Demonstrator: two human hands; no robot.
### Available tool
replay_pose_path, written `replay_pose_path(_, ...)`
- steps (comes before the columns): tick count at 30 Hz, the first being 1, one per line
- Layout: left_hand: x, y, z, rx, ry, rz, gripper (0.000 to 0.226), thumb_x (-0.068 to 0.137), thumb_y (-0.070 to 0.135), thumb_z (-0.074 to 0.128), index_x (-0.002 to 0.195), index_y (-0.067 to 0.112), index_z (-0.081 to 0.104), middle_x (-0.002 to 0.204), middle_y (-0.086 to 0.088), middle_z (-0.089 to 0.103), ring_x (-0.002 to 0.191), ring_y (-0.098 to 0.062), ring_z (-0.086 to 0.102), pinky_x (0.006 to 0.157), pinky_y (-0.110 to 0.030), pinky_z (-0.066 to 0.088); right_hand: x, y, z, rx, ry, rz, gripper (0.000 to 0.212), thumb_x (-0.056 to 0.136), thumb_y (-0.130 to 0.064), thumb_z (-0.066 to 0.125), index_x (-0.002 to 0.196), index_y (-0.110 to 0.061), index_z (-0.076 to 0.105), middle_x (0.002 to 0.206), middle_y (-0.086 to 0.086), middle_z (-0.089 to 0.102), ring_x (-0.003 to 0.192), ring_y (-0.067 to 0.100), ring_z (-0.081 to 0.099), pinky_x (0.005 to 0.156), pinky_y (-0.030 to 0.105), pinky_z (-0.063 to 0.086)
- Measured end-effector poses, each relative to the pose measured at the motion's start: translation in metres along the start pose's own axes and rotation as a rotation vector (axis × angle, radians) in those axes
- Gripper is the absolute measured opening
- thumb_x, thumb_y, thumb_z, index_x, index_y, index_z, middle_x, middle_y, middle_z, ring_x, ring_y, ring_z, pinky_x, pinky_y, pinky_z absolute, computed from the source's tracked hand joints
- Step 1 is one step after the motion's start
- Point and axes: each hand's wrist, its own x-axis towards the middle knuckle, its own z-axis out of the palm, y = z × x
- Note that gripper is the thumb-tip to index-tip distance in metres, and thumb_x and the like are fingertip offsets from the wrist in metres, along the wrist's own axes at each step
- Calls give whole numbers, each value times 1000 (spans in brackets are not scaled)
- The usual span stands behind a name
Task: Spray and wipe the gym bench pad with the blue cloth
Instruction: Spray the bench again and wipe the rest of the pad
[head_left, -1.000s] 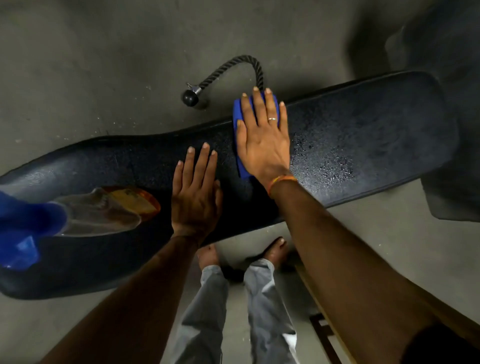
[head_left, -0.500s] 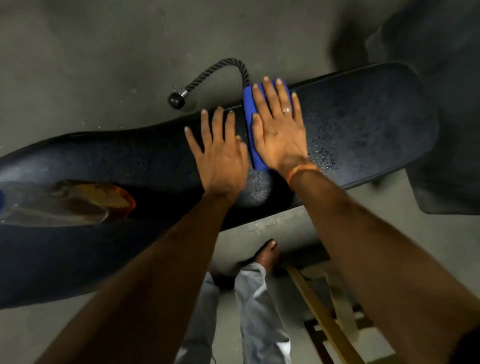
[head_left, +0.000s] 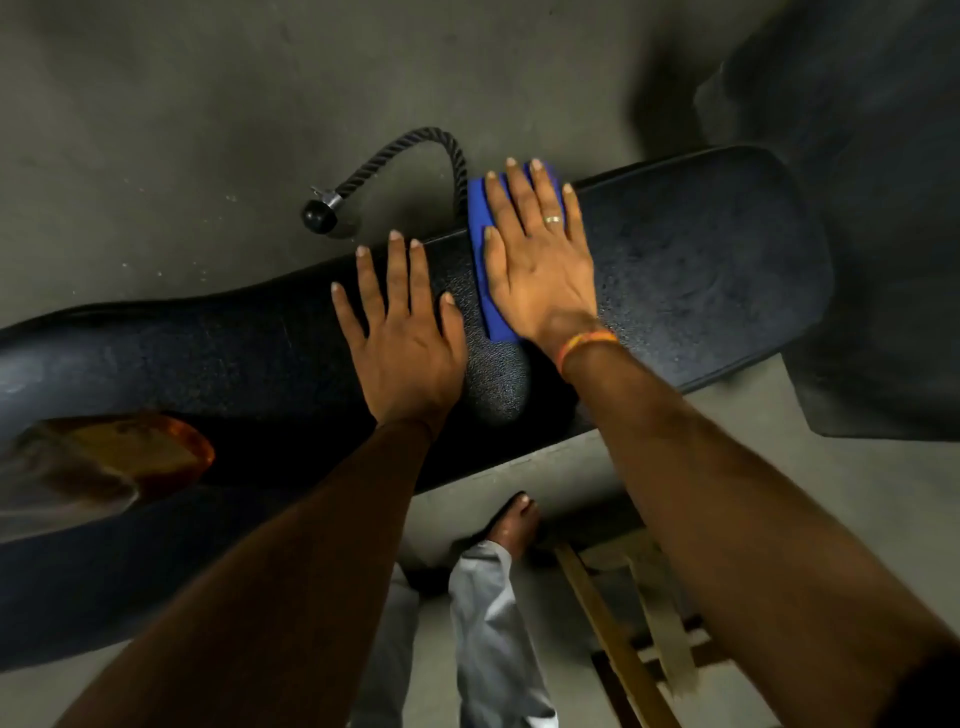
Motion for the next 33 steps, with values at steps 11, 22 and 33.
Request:
replay_pose_path(11,0,1,0,1,-11,-4,63,104,43,26,162,20,18,171,-1,13,159,-28,7,126,-58,8,-40,30,0,-11,-16,43,64,108,-35,31,167,-18,19,176,8,14,164,30,9,132,52,11)
replay_pose_path(22,-1,4,-3,-1,0,-14,62,104,42,25,161,19,22,171,1,14,159,-28,8,126,-58,8,-157,57,1,-54,-56,88,67,94,-26,43,159,-8,38,173,14,22,161,35,18,129,58,20)
replay_pose_path(33,-1,5,-1,0,17,-9,62,104,42,25,161,19,23,170,0,18,158,-29,10,126,-58,8,-23,67,-7,-11,38,124,60,110,-42,28,167,-25,21,176,4,14,164,26,6,132,50,8)
